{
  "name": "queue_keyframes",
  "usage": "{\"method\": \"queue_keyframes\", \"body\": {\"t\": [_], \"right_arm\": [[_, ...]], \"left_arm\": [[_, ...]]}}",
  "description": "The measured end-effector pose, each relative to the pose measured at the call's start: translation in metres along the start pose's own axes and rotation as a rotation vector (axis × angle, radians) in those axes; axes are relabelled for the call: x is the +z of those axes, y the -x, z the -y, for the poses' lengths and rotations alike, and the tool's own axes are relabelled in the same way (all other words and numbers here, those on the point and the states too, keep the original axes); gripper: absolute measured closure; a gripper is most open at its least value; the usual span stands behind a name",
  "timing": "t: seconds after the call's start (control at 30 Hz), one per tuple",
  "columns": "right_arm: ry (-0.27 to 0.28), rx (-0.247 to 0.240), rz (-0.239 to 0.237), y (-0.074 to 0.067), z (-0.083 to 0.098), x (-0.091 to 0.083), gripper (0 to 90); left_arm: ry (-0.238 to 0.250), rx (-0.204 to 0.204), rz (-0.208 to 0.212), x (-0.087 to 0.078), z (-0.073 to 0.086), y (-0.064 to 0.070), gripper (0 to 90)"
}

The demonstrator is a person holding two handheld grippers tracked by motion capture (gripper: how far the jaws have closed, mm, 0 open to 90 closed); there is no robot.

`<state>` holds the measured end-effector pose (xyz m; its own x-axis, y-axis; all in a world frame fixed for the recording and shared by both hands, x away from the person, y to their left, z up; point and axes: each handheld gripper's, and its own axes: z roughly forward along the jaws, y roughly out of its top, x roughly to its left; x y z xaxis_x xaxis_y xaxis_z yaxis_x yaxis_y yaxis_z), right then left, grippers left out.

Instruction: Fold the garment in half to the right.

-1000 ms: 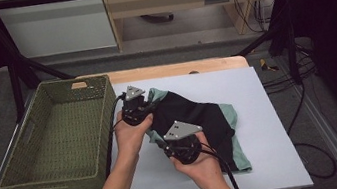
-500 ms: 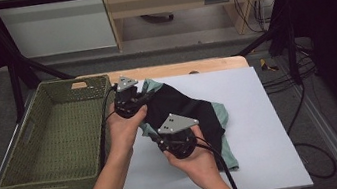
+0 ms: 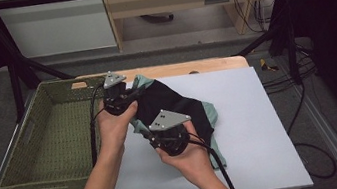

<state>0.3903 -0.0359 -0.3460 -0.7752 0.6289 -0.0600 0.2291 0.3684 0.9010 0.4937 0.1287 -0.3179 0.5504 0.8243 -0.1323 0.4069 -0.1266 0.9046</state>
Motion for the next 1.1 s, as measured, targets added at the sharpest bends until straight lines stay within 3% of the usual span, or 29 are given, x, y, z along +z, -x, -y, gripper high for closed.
{"method": "queue_keyframes", "body": {"t": [0.13,0.3,0.9,1.0,1.1], "right_arm": [[0.004,-0.005,-0.012,-0.004,-0.005,0.002,81.8],[0.008,-0.007,-0.022,-0.009,-0.009,0.006,81.8],[0.019,0.010,-0.069,-0.025,-0.015,0.028,81.5],[0.020,0.010,-0.070,-0.026,-0.014,0.029,81.5],[0.015,0.016,-0.070,-0.025,-0.009,0.031,81.3]], "left_arm": [[0.019,-0.017,-0.003,-0.010,0.001,-0.005,82.2],[0.029,-0.009,-0.022,-0.019,0.000,-0.008,82.2],[0.019,-0.035,-0.061,-0.038,0.011,-0.033,82.1],[0.006,-0.026,-0.064,-0.038,0.012,-0.033,82.0],[-0.033,0.019,-0.081,-0.031,0.012,-0.028,81.5]]}}
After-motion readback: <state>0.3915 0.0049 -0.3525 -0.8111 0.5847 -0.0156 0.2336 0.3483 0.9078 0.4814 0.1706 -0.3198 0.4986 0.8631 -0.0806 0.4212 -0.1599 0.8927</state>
